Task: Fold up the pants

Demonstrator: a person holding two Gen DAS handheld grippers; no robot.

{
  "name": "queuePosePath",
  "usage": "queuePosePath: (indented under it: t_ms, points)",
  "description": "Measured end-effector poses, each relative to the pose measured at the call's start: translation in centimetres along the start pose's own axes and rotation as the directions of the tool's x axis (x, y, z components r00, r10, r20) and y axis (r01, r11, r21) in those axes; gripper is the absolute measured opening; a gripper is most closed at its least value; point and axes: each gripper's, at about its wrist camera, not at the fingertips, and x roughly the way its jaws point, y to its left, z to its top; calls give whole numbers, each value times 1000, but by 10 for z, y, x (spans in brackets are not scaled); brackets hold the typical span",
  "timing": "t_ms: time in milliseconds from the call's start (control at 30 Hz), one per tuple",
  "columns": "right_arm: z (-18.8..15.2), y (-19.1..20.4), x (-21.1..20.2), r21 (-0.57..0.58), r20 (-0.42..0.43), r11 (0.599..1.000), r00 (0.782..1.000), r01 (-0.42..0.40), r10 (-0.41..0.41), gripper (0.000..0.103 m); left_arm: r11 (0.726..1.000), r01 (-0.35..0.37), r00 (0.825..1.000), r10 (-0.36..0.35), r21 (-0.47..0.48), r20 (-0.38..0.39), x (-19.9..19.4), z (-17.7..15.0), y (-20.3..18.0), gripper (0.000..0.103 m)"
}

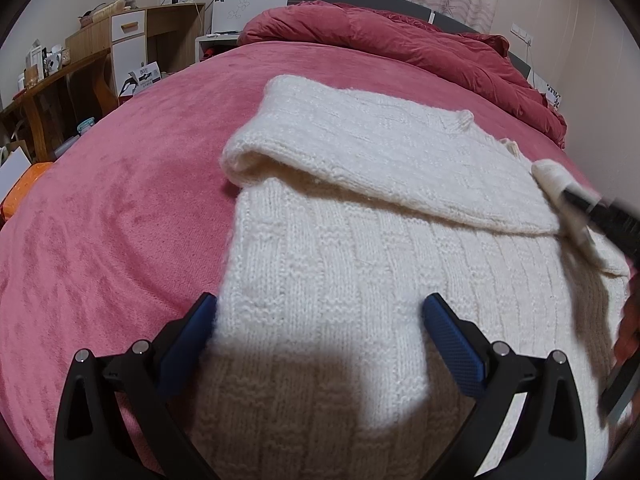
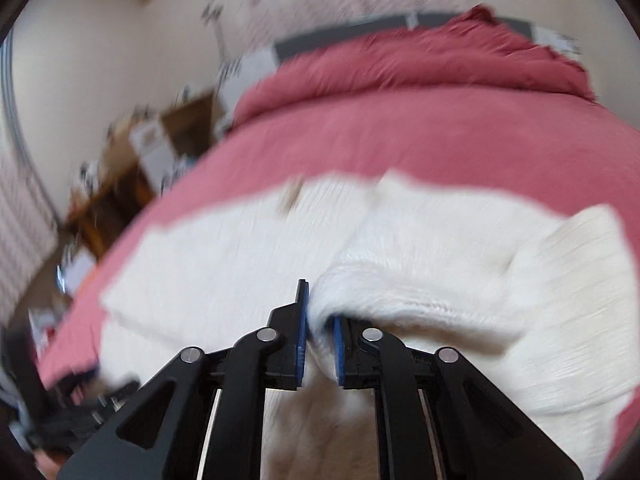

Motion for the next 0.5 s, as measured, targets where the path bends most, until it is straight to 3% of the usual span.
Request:
queuePosePath:
  t_ms: [67,133,267,333,400,500]
  points:
    - [-9,9,2,-58,-15,998,1000,8,-9,37,1000,2,1000,-2,-1,0,0,0,1,101]
    - [-8,13,-9,-68,5,997,1000,-21,21,65,1000,6,1000,-6,-3,-1,0,0,2,101]
    - [-12,-10,-43,110,24,991,997,-80,78,66,1000,7,1000,-7,-3,-6,0,1,2,101]
    - [-15,-33,-55,252,22,962,994,-108,105,66,1000,-18,1000,18,16,-12,-1,2,-1,101]
    - [-31,-59,-65,394,13,904,985,-164,173,66,999,-41,999,42,33,-20,-5,5,-9,101]
    - [-51,-89,-74,491,0,863,990,-121,139,62,998,60,998,-61,7,17,-21,16,-28,101]
